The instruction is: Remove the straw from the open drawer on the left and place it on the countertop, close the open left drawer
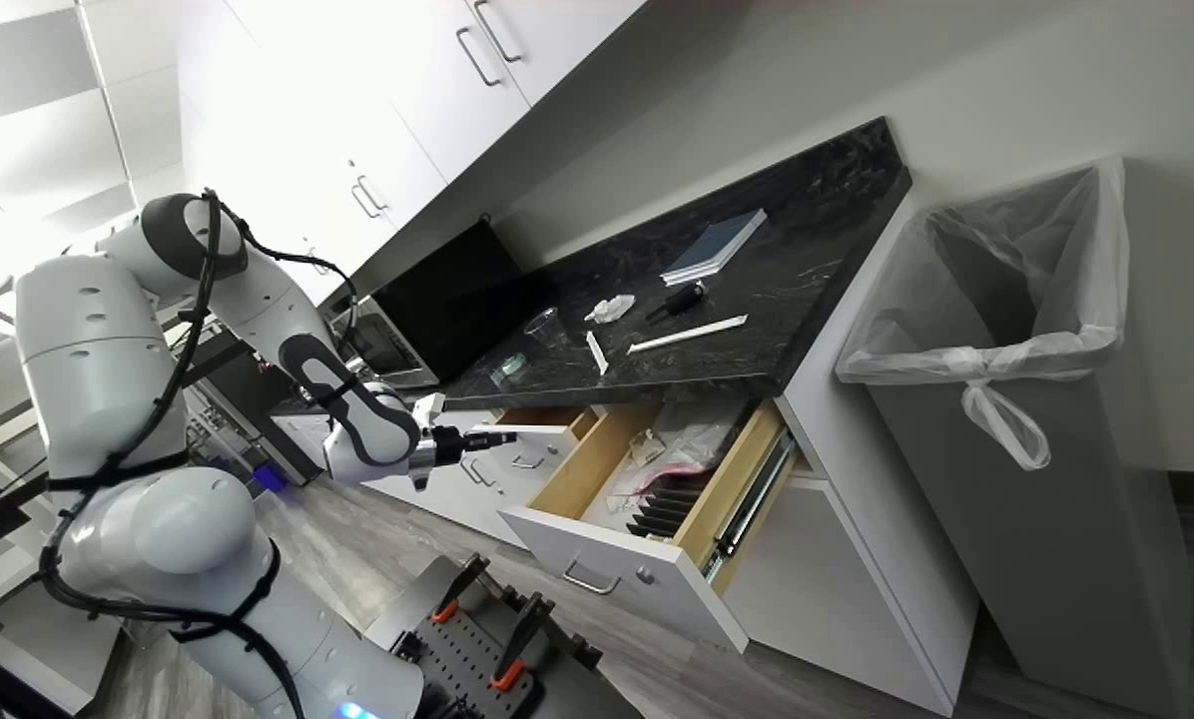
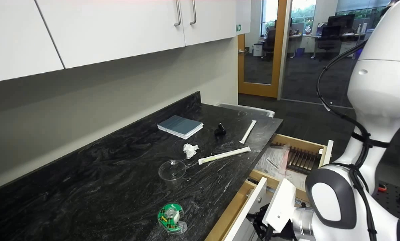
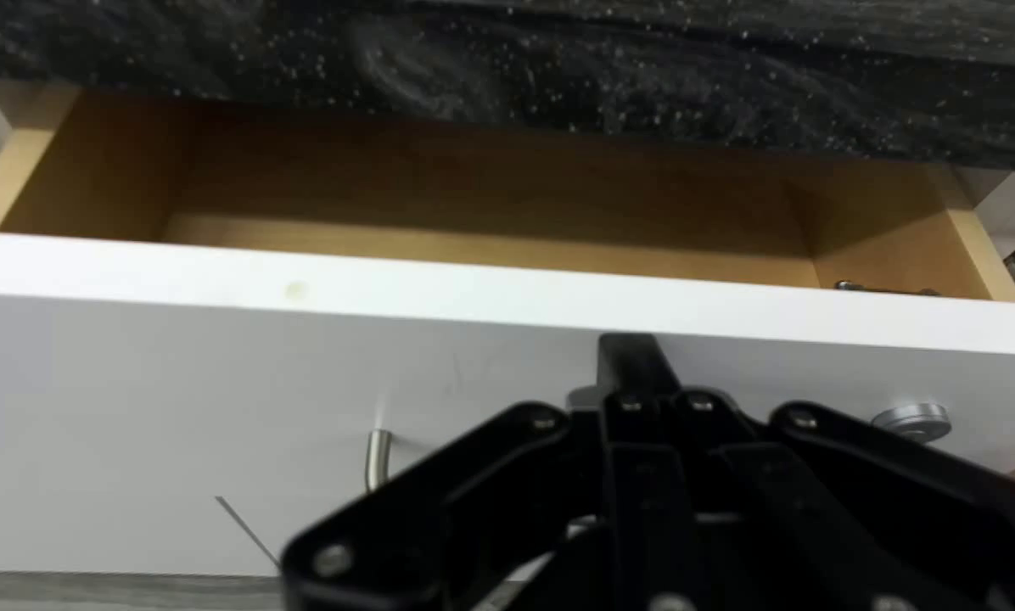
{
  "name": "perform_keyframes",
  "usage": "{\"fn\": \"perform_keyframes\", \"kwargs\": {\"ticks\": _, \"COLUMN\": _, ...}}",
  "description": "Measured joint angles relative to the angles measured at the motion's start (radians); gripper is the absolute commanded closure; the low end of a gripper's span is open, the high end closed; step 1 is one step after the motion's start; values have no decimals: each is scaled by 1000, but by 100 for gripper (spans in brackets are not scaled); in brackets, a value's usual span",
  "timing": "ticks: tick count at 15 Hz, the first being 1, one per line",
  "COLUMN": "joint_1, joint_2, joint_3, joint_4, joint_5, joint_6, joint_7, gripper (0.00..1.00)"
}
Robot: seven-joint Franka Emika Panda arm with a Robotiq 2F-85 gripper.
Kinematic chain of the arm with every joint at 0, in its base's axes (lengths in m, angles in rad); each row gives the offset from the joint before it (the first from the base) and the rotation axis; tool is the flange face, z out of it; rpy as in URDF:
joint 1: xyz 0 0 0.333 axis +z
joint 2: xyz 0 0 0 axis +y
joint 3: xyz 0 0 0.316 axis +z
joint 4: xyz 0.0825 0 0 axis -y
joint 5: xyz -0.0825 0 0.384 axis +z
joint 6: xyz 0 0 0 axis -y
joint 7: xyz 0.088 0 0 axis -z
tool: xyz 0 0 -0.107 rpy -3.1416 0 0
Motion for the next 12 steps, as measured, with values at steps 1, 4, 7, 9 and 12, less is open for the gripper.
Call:
{"fn": "perform_keyframes", "kwargs": {"ticks": 1, "joint_1": -2, "joint_2": 0, "joint_3": 0, "joint_4": 4, "joint_5": 0, "joint_6": 0, "joint_7": -1, "gripper": 100}}
{"fn": "perform_keyframes", "kwargs": {"ticks": 4, "joint_1": 0, "joint_2": -15, "joint_3": 11, "joint_4": 11, "joint_5": 2, "joint_6": 0, "joint_7": -2, "gripper": 100}}
{"fn": "perform_keyframes", "kwargs": {"ticks": 7, "joint_1": 5, "joint_2": -55, "joint_3": 36, "joint_4": 14, "joint_5": 24, "joint_6": 0, "joint_7": -14, "gripper": 100}}
{"fn": "perform_keyframes", "kwargs": {"ticks": 9, "joint_1": 5, "joint_2": -78, "joint_3": 52, "joint_4": 15, "joint_5": 53, "joint_6": 10, "joint_7": -16, "gripper": 100}}
{"fn": "perform_keyframes", "kwargs": {"ticks": 12, "joint_1": 5, "joint_2": -122, "joint_3": 82, "joint_4": 14, "joint_5": 178, "joint_6": 68, "joint_7": -67, "gripper": 100}}
